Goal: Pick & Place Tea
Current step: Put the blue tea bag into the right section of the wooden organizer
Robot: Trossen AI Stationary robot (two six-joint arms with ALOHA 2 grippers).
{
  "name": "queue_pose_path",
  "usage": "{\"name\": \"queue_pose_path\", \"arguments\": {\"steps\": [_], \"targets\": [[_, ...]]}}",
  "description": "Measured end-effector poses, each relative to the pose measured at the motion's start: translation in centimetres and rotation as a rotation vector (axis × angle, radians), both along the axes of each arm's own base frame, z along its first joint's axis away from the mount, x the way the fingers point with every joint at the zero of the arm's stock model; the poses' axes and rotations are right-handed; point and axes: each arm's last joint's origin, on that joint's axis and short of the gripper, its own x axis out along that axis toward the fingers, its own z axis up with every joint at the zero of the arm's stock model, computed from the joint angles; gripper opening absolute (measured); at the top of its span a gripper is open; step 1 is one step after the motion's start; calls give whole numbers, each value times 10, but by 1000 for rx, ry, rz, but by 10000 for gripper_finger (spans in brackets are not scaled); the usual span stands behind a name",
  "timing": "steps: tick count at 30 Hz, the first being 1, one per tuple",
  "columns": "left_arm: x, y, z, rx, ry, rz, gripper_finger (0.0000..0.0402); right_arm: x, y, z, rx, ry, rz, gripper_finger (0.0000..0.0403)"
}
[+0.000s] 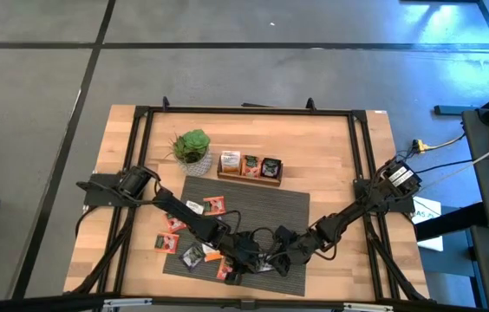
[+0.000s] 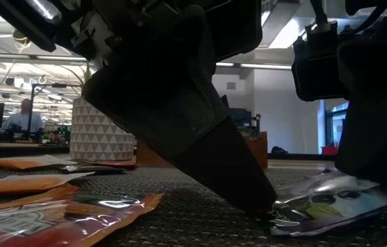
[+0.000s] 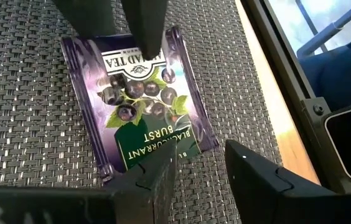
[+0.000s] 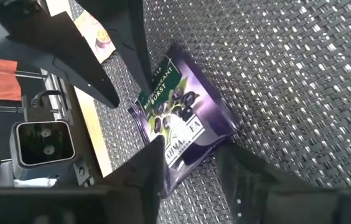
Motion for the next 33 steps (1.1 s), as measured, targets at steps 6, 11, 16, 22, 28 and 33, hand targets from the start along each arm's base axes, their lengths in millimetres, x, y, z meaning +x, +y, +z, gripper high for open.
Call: {"name": "queue_pose_path", "arguments": {"steps": [6, 11, 16, 22, 28, 33], "targets": [[0, 0, 0, 2, -1, 2, 136, 1, -2, 0, -35, -16, 31, 66], [0, 0, 3, -3, -9, -25, 136, 1, -1, 0, -72, -34, 69, 21], [-10, 5, 34, 16, -14, -85, 136, 0, -3, 6, -140, -62, 126, 14], [-37, 24, 86, 111, -179, 57, 136, -18, -11, 32, -364, -72, 115, 25], [-70, 48, 92, -92, -457, 224, 136, -40, -16, 72, -651, -194, 48, 16], [-86, 61, 86, -198, -695, 268, 136, -47, -23, 103, -876, -340, -76, 27]]}}
